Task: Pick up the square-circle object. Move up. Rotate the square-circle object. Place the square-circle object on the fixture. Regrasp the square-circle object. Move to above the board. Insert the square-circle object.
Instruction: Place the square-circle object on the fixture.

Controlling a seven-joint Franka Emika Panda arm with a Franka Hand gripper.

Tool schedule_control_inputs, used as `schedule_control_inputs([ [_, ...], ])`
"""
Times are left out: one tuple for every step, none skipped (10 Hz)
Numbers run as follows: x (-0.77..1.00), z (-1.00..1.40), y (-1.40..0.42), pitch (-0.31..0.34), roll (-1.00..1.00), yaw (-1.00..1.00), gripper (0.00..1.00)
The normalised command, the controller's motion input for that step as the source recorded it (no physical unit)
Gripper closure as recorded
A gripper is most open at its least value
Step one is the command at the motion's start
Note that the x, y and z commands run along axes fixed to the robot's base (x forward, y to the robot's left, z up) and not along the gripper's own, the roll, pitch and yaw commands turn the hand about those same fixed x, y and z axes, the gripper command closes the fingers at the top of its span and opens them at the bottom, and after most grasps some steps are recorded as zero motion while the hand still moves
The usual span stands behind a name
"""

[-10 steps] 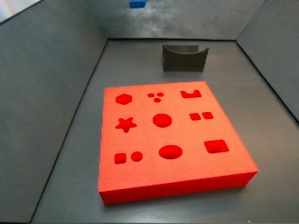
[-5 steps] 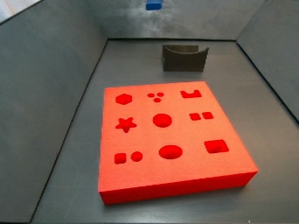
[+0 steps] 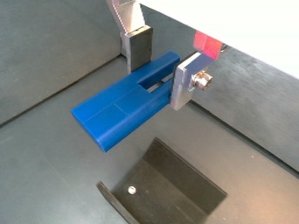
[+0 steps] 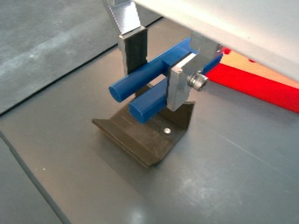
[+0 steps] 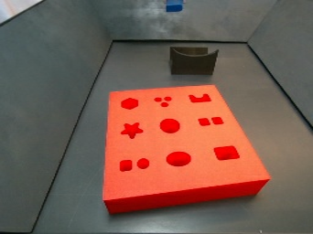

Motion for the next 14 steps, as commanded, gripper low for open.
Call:
schedule_control_inputs([
  [0.34,0.0,0.0,0.121,-0.05,0.03,1.0],
  [0.76,0.09,-0.2,0.141,-1.0,0.16,1.0],
  [0.67,0.08,-0.16,0.146,-1.0,0.14,1.0],
  [0.6,0.03,-0.06,0.154,-1.0,0.12,1.0],
  [0.55,0.0,-0.01,0.165,-1.0,0.09,1.0],
  [0.5,0.0,0.01,0.18,-1.0,0.08,1.0],
  [0.42,0.0,0.03,0.203,-1.0,0.05,1.0],
  [0.37,-0.01,0.04,0.217,-1.0,0.02,1.0],
  [0.3,-0.02,0.05,0.236,-1.0,-0.02,1.0],
  [0.27,-0.01,0.05,0.238,-0.97,-0.05,1.0],
  [0.21,-0.02,0.05,0.198,-0.76,-0.09,1.0],
  [0.16,-0.02,0.05,0.173,-0.6,-0.11,1.0],
  [0.1,-0.02,0.06,0.139,-0.39,-0.12,1.0],
  [0.08,-0.01,0.05,0.118,-0.29,-0.12,1.0],
])
